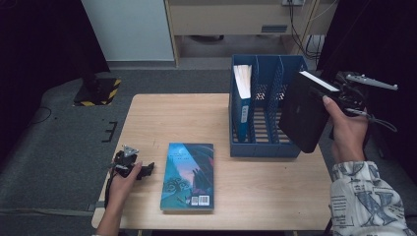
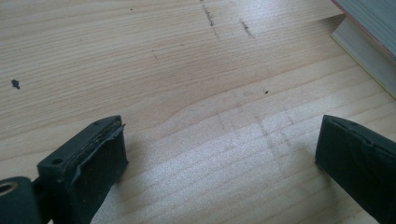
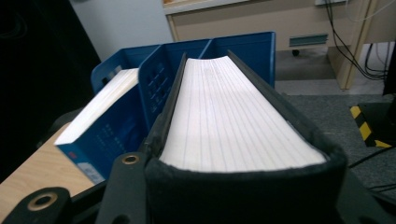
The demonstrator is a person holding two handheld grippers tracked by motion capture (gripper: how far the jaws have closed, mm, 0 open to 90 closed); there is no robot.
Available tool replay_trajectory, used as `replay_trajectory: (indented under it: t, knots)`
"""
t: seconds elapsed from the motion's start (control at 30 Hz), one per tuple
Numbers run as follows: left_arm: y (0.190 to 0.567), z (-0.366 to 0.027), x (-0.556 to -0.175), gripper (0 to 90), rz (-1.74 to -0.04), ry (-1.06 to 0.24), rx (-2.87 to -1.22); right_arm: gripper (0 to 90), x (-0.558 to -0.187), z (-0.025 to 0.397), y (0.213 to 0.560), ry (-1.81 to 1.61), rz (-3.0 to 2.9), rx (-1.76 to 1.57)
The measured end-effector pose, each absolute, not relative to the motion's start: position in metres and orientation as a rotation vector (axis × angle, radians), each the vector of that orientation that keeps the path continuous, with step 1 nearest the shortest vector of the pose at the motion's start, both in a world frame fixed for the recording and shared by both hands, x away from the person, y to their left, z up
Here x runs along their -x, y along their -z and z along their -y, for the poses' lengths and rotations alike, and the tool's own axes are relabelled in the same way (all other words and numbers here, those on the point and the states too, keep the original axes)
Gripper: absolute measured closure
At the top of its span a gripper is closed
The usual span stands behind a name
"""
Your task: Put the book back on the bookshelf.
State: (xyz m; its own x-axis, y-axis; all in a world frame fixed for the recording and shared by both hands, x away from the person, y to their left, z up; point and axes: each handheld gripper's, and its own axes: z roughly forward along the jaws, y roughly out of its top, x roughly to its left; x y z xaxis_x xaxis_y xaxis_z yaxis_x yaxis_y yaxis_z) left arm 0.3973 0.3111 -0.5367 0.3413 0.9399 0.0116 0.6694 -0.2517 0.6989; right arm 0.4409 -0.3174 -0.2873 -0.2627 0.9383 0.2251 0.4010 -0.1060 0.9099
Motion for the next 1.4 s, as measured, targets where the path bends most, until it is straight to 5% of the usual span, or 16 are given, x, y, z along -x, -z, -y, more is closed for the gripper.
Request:
replay_trajectory:
  t: [1.4]
  knots:
    - [0.537, -0.309, -0.398, 0.2, -1.384, -0.574, -2.019, 52.8, -0.519, 0.291, 0.326, -1.210, -1.609, -1.519]
